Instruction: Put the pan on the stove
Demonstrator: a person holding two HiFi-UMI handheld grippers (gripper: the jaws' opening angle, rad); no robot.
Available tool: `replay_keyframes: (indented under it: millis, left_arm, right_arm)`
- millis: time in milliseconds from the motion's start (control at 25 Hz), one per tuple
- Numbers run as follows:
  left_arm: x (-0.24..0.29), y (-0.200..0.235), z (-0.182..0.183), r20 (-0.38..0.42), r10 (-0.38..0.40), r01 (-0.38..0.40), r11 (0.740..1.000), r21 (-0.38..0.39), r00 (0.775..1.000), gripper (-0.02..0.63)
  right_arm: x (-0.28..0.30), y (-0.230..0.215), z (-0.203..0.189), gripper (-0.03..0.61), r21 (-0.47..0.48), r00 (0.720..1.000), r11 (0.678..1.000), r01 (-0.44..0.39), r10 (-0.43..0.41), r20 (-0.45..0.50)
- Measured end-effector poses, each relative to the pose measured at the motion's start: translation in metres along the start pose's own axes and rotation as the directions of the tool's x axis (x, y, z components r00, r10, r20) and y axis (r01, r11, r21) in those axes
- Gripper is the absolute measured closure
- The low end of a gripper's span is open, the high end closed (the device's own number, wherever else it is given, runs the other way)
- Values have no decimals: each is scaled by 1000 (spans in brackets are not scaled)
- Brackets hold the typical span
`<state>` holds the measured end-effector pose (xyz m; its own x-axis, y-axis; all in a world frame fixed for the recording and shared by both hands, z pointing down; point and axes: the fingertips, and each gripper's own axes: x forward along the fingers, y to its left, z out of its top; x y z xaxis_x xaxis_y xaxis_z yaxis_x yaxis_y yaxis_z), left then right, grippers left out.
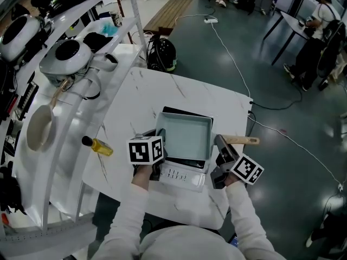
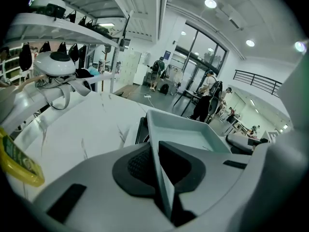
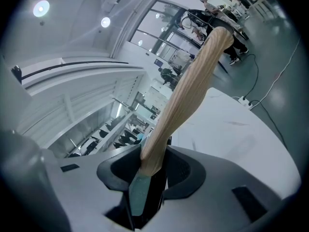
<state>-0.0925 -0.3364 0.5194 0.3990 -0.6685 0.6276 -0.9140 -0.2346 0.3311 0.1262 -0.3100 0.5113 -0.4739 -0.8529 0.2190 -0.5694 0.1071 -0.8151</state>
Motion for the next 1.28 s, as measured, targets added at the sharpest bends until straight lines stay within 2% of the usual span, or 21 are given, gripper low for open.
replay_keyframes:
  millis: [360,480,600,840,1080,1280]
  left_arm:
    - [0,0,-1,5,-12,12,1000,-3,1000,584]
    - [-2,-3,-2,12,-24,24,1000,-5,1000,580]
    - [-4,-6,0,29,-39,40,999,-25,999,547]
    - [-9,-2,4,87,-26,32,997,-72,996,518]
    - [-20,11,4,123,26,-18,998,-66,992,504]
    - [-27,13,5,153,31,-22,998,-62,988,491]
  right_arm:
    - [0,-1,0,419,-17,1000,1000,-15,15,-4]
    - [0,0,1,416,-57,1000,998,-14,13,-15]
    - [0,3,3,407,-109,1000,994,-9,6,-29]
    - [3,8,6,392,-221,999,975,-12,4,-34]
    - [2,10,3,379,-270,999,963,6,-16,-35]
    - [3,9,3,368,-303,999,953,12,-24,-35]
